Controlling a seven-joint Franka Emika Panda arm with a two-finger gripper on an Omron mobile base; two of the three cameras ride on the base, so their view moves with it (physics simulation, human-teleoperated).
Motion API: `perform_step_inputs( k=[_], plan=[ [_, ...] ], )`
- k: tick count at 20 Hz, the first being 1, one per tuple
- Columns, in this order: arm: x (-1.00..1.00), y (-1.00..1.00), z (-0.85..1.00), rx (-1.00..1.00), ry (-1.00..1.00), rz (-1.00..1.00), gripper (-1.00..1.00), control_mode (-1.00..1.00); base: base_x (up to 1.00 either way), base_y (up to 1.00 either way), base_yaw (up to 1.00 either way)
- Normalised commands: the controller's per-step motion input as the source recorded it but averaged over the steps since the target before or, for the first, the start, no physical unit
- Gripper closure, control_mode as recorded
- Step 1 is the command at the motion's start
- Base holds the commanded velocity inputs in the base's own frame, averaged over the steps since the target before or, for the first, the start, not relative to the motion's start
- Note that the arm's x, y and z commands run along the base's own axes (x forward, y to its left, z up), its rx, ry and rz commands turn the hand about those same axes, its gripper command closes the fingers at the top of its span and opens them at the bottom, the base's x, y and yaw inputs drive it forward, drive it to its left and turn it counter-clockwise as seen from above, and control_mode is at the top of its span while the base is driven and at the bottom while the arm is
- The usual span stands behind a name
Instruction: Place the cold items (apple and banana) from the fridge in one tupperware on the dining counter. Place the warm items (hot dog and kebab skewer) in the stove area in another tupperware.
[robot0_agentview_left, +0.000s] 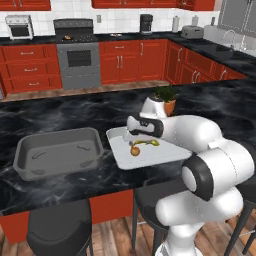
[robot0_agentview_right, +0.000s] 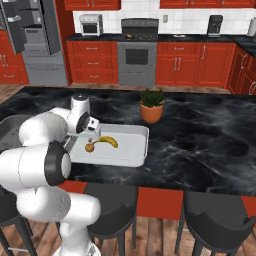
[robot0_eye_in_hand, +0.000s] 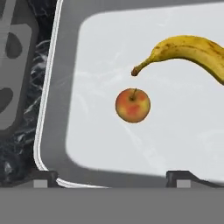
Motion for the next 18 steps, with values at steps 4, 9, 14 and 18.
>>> perform_step_inputs(
  k=[4,9,14,18],
  plan=[
    [-0.86,0.12,0.72,0.01,-0.07,0.00,-1.00,-1.00,0.00,0.00,0.00],
    [-0.98,0.02,0.69,0.00,-0.04,-0.02,-1.00,-1.00,0.00,0.00,0.00],
    [-1.00,-0.07,0.62,-0.03,-0.03,-0.02,-1.00,-1.00,0.00,0.00,0.00],
    [-0.89,-0.18,0.71,-0.11,-0.16,0.00,-1.00,-1.00,0.00,0.00,0.00]
  ],
)
